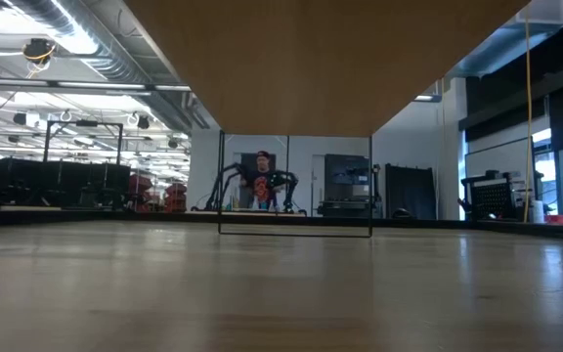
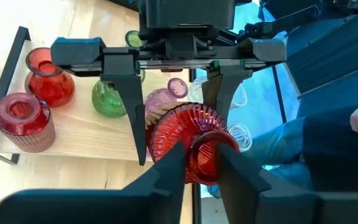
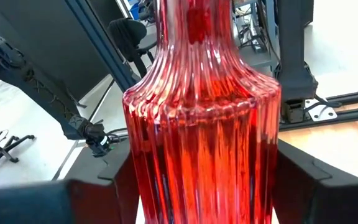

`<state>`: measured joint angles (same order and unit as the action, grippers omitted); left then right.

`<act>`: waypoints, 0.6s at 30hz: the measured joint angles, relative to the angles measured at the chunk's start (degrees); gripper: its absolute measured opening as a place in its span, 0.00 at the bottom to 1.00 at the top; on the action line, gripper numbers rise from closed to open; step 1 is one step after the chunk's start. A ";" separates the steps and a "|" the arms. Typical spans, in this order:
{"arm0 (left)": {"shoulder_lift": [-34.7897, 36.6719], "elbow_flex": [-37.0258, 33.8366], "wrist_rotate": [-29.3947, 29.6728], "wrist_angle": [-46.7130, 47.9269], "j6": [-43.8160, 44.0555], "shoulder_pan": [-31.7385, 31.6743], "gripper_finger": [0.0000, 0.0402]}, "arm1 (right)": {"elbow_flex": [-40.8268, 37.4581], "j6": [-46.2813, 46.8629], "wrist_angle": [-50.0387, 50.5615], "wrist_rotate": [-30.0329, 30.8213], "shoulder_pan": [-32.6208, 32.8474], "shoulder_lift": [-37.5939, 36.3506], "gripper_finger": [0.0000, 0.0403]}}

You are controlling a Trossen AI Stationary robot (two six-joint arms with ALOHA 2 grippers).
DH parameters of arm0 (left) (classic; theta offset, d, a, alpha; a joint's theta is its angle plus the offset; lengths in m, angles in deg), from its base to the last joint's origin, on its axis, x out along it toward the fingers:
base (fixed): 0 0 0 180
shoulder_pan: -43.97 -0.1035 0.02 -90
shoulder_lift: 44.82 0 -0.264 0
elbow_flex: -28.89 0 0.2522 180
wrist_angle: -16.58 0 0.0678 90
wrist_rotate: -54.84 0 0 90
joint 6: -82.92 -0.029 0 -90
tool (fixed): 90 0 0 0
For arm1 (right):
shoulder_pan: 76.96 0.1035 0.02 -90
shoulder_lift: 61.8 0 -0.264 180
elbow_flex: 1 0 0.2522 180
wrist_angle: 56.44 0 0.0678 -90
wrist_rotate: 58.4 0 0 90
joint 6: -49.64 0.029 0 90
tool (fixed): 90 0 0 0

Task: Sort vases onto shelf
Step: Put the red vase on the shelf aligned with the other red vases

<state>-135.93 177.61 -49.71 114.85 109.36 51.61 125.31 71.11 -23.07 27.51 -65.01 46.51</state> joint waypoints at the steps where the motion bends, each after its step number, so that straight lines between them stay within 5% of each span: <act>1: 0.02 0.00 -0.02 0.00 -0.18 0.00 0.22 | 0.00 0.00 0.03 0.00 0.02 0.00 0.59; 12: 2.13 0.04 -1.16 0.04 -0.03 -2.60 0.35 | -0.02 0.23 0.03 3.01 -0.02 0.00 0.59; 18: 8.14 0.04 8.07 -0.28 1.54 -4.91 0.35 | -0.04 0.56 0.25 7.34 0.04 -0.66 0.59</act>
<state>-127.79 177.65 -41.64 114.57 110.90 46.70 125.26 71.67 -22.81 34.84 -64.97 45.85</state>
